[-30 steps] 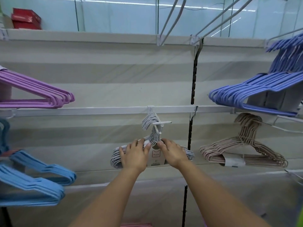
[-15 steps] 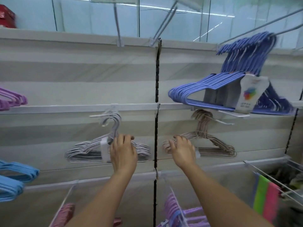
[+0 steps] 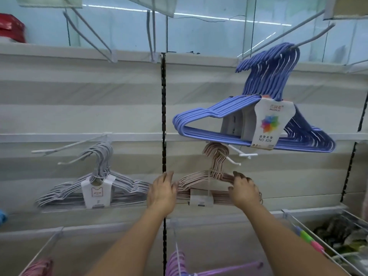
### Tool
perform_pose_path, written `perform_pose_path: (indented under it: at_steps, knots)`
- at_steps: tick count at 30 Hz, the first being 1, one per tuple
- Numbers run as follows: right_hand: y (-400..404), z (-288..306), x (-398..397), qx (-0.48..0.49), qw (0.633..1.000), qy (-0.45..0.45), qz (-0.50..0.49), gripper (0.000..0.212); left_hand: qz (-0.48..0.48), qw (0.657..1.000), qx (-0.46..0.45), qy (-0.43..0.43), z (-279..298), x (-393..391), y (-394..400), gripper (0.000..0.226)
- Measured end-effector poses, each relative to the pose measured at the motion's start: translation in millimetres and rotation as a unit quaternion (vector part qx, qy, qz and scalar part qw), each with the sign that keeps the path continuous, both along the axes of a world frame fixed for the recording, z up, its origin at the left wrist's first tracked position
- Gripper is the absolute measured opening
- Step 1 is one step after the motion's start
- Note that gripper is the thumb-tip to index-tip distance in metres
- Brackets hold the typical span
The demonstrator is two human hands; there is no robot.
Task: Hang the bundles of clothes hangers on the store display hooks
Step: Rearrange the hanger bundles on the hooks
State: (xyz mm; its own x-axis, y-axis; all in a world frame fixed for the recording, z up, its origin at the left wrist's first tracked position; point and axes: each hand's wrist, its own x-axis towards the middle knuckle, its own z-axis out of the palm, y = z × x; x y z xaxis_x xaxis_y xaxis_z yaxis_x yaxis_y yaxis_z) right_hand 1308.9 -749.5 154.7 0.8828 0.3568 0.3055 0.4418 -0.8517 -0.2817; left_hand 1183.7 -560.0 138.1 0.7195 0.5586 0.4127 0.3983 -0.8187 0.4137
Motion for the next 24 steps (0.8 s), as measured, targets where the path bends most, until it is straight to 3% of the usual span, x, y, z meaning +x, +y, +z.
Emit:
perform_pose_path:
  at_steps: [6, 11, 18, 21, 24]
  knots:
    - [11, -3, 32, -0.045, 0.998, 0.023, 0.049, 0.061, -0.020, 0.996, 0.000, 0.092, 0, 41, 8, 0.057]
    - [17, -5, 52, -0.050, 0.994, 0.059, 0.074, 0.051, -0.028, 0.990, 0.032, 0.132, -6, 63, 6, 0.055]
    - [17, -3, 64, -0.064, 0.995, 0.011, 0.072, 0.044, -0.010, 0.987, -0.001, 0.158, -8, 76, -6, 0.051]
    - [11, -3, 64, -0.063, 0.995, -0.008, 0.070, 0.051, -0.001, 0.990, 0.005, 0.139, -7, 76, -12, 0.050]
    - [-5, -2, 55, -0.023, 0.995, -0.049, 0.085, 0.066, 0.028, 0.998, 0.038, 0.034, 3, 69, -25, 0.043]
